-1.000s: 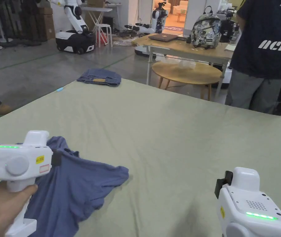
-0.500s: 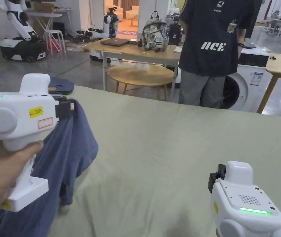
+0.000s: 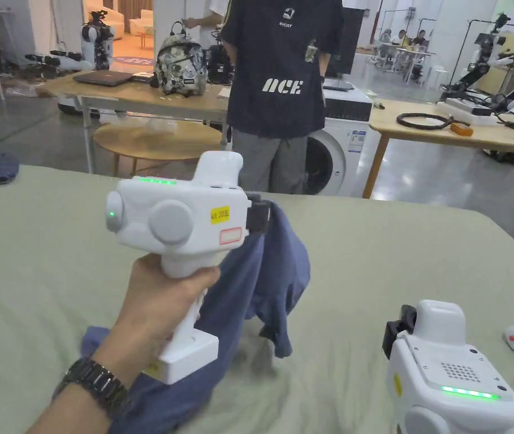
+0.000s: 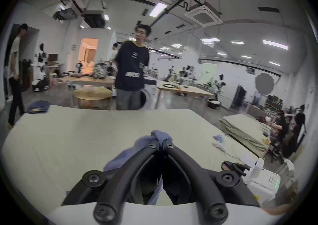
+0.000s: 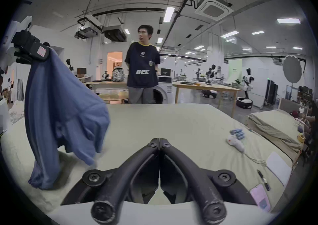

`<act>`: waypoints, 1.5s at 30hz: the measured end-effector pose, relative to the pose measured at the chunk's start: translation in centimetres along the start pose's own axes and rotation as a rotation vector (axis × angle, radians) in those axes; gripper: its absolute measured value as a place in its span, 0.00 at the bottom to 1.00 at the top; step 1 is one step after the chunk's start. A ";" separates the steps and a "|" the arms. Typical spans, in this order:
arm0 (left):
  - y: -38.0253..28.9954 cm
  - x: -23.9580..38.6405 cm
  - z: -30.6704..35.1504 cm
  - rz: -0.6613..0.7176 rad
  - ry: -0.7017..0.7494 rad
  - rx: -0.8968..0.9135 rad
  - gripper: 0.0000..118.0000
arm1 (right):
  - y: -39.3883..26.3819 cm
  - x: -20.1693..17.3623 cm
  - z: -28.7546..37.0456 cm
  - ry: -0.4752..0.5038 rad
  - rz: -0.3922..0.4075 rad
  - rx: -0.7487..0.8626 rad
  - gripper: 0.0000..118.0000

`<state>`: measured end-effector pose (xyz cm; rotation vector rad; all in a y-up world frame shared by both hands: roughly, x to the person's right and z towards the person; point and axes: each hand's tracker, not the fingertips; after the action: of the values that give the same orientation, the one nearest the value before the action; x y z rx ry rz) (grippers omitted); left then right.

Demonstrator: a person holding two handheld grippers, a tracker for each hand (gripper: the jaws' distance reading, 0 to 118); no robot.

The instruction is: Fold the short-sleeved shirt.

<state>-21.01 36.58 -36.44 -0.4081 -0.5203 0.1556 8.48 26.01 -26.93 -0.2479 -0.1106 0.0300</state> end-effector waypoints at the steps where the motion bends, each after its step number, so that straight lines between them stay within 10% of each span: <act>1: -0.9 0.9 -1.2 0.002 -0.018 -0.024 0.00 | -0.1 0.6 0.1 -0.013 -0.005 -0.003 0.00; 14: -11.6 5.5 -5.9 -0.005 -0.123 -0.251 0.00 | -2.1 3.7 0.6 -0.054 -0.040 -0.069 0.00; 21: -10.6 5.4 -0.9 -0.043 -0.034 -0.127 0.31 | -1.3 2.4 1.0 -0.012 -0.043 -0.056 0.00; 31: -12.4 -2.1 7.4 0.018 0.255 -0.019 0.30 | -0.1 -1.1 1.3 0.067 -0.006 -0.011 0.00; 37: -14.9 -6.1 11.0 0.069 0.449 -0.033 0.00 | -0.8 -3.1 0.8 0.093 0.019 -0.013 0.00; 45: -16.3 -13.1 12.0 0.276 0.422 -0.220 0.00 | -1.7 -4.2 -0.5 0.127 0.023 -0.059 0.00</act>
<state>-37.76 22.58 -26.08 -0.7080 -0.0622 0.2719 4.42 24.05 -27.39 -0.3097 0.0176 0.0335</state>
